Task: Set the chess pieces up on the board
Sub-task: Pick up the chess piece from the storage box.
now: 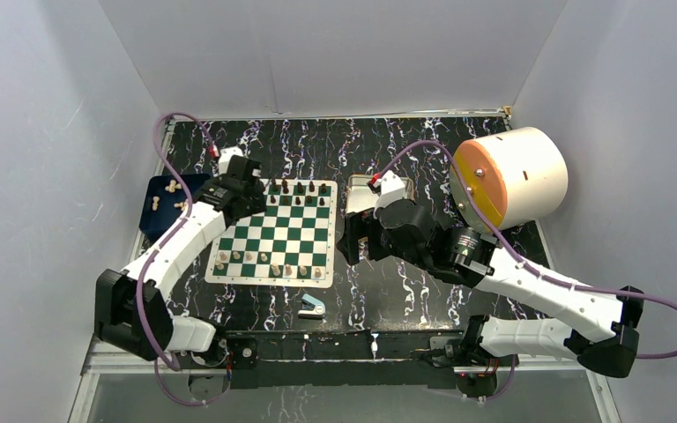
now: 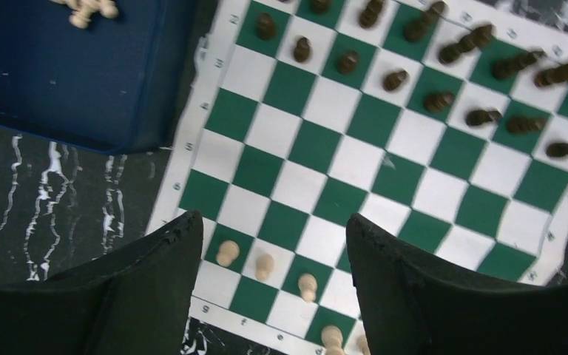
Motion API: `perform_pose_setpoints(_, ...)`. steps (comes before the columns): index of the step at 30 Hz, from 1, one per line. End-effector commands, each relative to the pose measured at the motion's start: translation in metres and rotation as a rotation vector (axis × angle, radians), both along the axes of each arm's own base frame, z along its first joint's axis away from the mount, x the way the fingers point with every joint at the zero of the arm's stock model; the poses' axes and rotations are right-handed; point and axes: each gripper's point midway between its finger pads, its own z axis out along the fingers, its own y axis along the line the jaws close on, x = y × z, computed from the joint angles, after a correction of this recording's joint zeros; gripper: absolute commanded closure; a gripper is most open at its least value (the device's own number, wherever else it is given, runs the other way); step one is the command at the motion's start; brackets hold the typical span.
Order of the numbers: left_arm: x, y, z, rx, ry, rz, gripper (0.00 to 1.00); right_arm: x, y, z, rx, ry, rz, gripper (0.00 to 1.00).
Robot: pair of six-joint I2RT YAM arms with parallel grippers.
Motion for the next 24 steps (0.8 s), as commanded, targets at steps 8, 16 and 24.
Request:
perform_pose_setpoints(8,0.033,0.101,0.02,0.091,0.025,0.2,0.41,0.003,0.001,0.025,0.078,-0.076,0.02,0.01)
perform_pose_setpoints(16,0.045,0.173,0.003,0.081,0.046,0.289,0.5,0.004,0.006,0.025,0.073,-0.092,0.044,0.01)
perform_pose_setpoints(24,0.076,0.201,-0.029,0.016,0.087,0.299,0.53,0.004,0.012,0.021,0.06,-0.084,0.06,0.01)
